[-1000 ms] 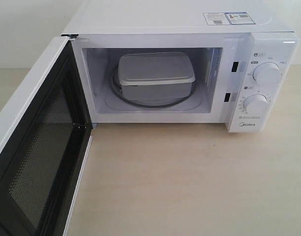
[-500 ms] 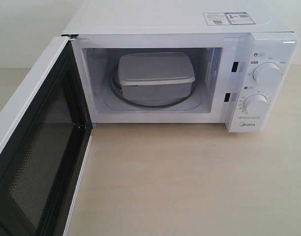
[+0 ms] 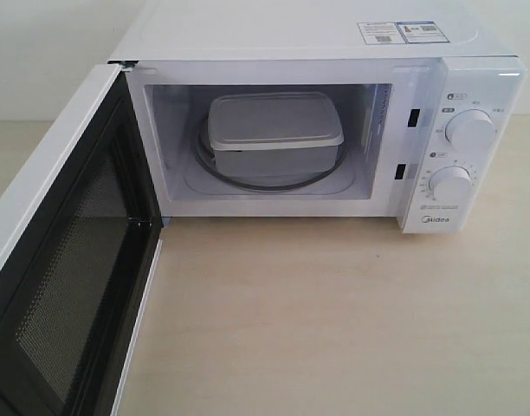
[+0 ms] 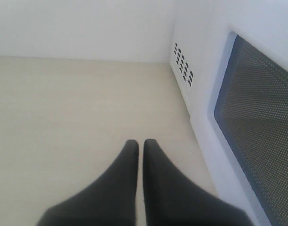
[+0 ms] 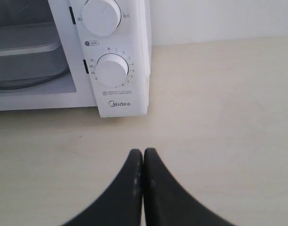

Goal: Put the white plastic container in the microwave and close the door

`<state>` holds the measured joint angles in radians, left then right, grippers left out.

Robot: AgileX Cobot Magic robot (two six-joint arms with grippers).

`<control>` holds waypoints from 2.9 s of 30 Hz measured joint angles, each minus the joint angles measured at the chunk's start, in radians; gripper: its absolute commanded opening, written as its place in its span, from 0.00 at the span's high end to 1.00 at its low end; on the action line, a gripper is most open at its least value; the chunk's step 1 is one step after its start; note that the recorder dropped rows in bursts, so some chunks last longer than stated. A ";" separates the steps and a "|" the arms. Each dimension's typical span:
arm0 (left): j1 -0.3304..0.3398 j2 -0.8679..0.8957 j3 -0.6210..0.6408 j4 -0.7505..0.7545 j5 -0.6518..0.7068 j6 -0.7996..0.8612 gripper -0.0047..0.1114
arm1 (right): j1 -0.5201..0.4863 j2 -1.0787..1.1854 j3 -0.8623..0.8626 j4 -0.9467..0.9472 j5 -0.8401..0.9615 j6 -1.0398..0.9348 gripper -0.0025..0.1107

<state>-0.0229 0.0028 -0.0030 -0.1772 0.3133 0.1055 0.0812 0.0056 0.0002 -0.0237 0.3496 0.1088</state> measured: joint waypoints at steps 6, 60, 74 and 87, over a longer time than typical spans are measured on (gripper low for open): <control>0.000 0.000 0.000 0.000 0.000 0.000 0.92 | 0.000 0.000 0.000 0.000 0.002 0.000 0.98; 0.000 -0.008 -0.742 0.132 0.488 -0.270 0.92 | 0.000 0.000 0.000 0.002 0.004 0.000 0.98; 0.000 -0.008 -0.816 0.132 0.439 -0.389 0.92 | 0.000 0.000 0.000 0.002 0.004 0.000 0.98; 0.000 0.774 -1.111 0.019 0.736 0.043 0.92 | 0.000 0.000 0.000 0.012 -0.015 0.000 0.98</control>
<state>-0.0229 0.7765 -1.1145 -0.1586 1.0489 0.1482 0.0812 0.0056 0.0002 -0.0114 0.3345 0.1088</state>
